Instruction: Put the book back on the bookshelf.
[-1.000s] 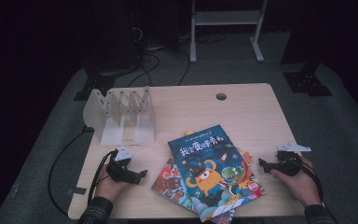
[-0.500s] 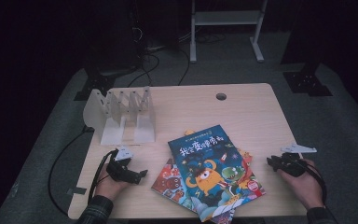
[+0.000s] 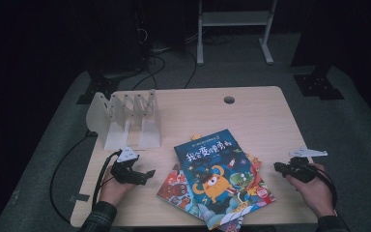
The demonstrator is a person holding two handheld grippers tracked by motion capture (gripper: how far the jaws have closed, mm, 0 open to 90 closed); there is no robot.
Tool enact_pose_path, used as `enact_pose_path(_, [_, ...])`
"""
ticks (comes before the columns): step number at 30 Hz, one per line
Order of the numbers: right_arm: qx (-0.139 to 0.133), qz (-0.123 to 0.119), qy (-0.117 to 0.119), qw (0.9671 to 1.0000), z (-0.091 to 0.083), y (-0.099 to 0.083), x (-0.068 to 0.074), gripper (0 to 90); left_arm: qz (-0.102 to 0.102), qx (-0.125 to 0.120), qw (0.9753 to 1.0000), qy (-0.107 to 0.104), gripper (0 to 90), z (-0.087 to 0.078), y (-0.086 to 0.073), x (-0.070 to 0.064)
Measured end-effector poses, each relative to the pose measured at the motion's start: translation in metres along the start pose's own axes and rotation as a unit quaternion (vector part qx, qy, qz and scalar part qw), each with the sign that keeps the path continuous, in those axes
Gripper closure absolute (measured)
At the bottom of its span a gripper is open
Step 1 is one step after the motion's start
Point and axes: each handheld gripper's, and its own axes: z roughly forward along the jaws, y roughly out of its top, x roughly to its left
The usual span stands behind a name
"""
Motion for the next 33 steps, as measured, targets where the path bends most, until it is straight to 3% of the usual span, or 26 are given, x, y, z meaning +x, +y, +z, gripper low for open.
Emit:
enact_pose_path(6, [-0.006,-0.004,0.002,1.0,0.001,0.003,0.004,79.1,0.018,-0.014,0.9992,-0.034,6.4,0.006,0.017,-0.006])
enact_pose_path(10, [-0.003,-0.006,0.005,1.0,0.002,0.004,0.006,76.4,0.021,-0.025,0.9983,-0.048,6.1,0.012,0.03,-0.008])
enact_pose_path(17, [-0.006,-0.008,0.008,0.9999,0.002,0.005,0.008,75.6,0.044,-0.024,0.9966,-0.066,5.8,0.032,0.053,-0.015])
enact_pose_path(26, [-0.008,-0.009,0.01,0.9999,0.001,0.004,0.008,75.1,0.058,-0.017,0.9944,-0.086,5.8,0.055,0.068,-0.023])
enact_pose_path(33, [-0.011,-0.01,0.017,0.9997,-0.005,0.0,0.011,73.9,0.054,-0.012,0.9937,-0.097,5.8,0.066,0.072,-0.023])
